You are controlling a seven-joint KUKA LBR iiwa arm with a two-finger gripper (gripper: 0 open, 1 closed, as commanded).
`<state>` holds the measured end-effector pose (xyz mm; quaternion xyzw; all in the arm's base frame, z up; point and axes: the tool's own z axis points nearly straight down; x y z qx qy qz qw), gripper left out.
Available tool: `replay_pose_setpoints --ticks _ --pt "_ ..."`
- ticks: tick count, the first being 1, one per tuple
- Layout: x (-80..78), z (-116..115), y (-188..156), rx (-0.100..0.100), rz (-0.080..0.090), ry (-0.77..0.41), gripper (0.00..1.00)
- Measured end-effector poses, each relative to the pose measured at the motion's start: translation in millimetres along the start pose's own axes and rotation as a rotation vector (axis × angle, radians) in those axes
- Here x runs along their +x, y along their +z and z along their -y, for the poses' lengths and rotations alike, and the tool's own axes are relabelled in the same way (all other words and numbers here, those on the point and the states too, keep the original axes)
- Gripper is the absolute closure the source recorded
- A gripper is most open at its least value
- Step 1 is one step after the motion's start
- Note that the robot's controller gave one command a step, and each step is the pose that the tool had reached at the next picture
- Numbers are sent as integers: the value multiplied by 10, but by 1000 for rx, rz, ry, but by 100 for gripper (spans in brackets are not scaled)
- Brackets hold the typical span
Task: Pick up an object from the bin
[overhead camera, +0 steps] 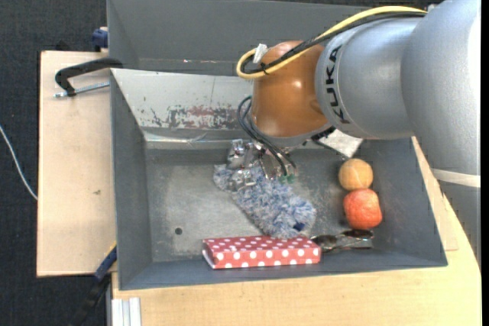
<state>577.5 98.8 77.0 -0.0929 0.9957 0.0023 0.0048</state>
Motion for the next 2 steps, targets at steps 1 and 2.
replay_pose_setpoints --ticks 1,2 --pt "0 0 0 0 0 0 100" --pt "10 -2 -34 0 -4 0 100"
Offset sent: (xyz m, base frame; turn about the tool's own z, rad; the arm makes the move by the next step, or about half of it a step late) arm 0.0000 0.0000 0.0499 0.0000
